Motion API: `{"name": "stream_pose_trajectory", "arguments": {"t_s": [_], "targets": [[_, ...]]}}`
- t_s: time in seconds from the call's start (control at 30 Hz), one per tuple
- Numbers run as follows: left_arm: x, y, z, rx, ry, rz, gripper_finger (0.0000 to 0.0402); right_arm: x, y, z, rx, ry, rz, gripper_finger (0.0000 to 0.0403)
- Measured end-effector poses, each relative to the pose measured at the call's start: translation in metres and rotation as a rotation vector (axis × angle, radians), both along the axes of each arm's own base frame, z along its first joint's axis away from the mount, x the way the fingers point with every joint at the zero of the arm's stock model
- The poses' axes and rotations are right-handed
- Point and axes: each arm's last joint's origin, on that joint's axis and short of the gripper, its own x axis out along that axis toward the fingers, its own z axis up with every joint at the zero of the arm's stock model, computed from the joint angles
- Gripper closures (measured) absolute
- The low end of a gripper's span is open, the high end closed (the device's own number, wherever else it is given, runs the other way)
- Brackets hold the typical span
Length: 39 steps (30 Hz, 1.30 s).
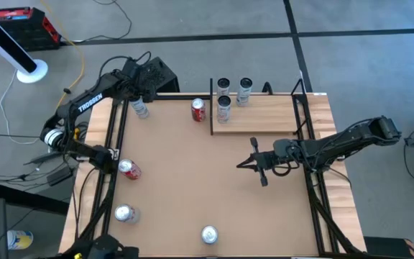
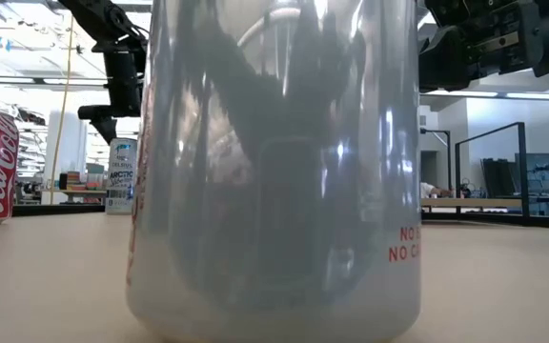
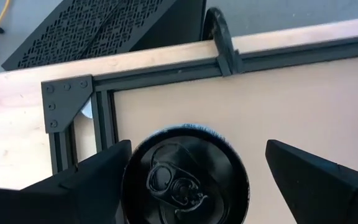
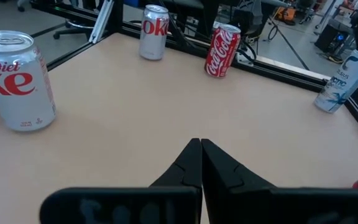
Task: Place canned beverage on shelf
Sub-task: Put the white and blue soda can on the shelf align with the other white and blue soda can
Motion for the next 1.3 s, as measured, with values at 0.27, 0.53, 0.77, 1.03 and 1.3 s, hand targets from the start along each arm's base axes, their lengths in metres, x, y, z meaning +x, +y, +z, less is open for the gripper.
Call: {"name": "stream_pose_trajectory", "arguments": {"t_s": [0.27,0.53,0.77,1.03,1.3], "targets": [[-0.001,-0.001,-0.002,-0.025,0.018,0.001,0.0082,0.0,0.0,-0.001,0.001,0.007,0.0,0.0379],[-0.001,-0.001,-0.002,-0.024,0.012,0.005,0.0157,0.0,0.0,-0.001,0.002,0.006,0.0,0.0379],[0.007,-0.006,0.004,-0.095,-0.097,-0.068,0.0161,-0.001,0.0,-0.002,0.0,0.023,0.0,0.0379],[0.062,-0.045,0.025,-0.152,-0.209,-0.333,0.0161,-0.018,-0.003,0.001,-0.004,0.101,-0.027,0.0379],[0.127,-0.124,0.042,-0.144,-0.303,-0.563,0.0161,-0.043,-0.002,0.011,0.059,0.137,-0.034,0.0379]]}}
